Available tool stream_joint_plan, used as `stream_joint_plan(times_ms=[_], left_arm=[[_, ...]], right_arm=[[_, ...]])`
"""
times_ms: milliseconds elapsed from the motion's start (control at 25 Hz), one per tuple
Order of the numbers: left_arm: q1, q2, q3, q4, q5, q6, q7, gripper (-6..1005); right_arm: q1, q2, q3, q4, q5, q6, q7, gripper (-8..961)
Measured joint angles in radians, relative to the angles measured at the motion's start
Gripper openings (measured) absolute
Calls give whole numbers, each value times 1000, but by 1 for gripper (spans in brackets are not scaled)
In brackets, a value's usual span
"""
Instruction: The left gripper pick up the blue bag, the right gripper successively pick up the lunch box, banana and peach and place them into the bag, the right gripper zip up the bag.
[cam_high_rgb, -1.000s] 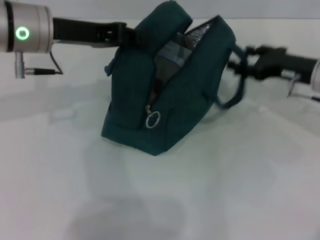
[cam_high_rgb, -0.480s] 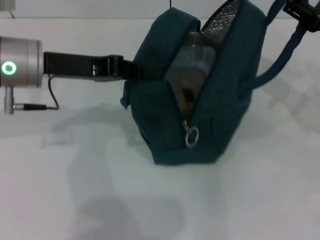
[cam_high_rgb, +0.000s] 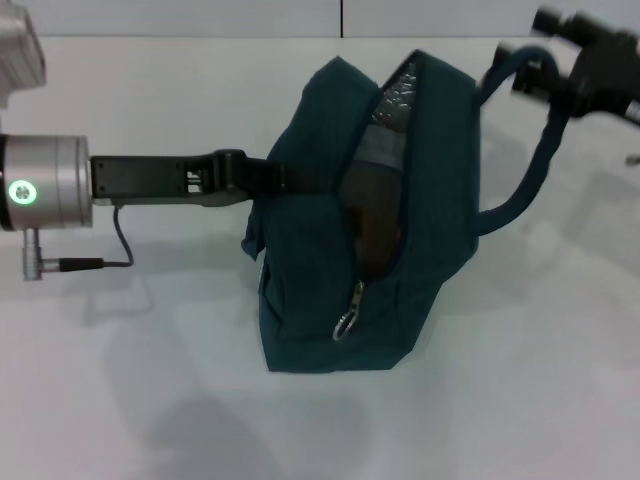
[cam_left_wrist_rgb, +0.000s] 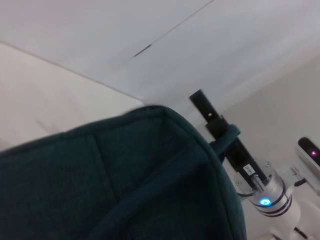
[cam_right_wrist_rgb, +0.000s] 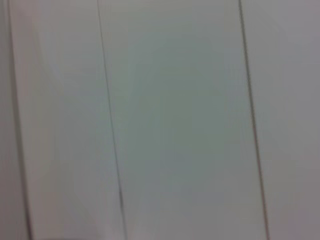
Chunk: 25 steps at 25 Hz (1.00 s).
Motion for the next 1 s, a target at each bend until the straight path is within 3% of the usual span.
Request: stream_joint_plan(times_ms=[160, 240, 400, 520, 640, 800, 1000], left_arm=[[-22, 12, -1, -72, 6, -10, 47, 83], [-22, 14, -2, -72, 6, -17, 52, 83], [-22, 20, -2, -73, 8, -34, 63, 84], [-22, 28, -2, -78, 9, -41, 65, 84], [-21, 29, -2, -78, 9, -47, 66, 85], [-22, 28, -2, -82, 9, -50, 78, 86], [-20, 25, -2, -83, 10, -62, 81, 86]], right_arm=[[-9, -2, 9, -1, -89, 22, 56, 752], [-21, -13, 8, -2, -111, 16, 88, 751], [-49, -43, 14, -24, -174, -74, 127, 751], [-71, -78, 25, -57, -183, -212, 132, 751], [-84, -76, 89, -70, -177, -322, 115, 751], [-93, -30, 224, -85, -177, -504, 20, 751], [-43, -40, 156, -95, -236, -668, 48, 751]])
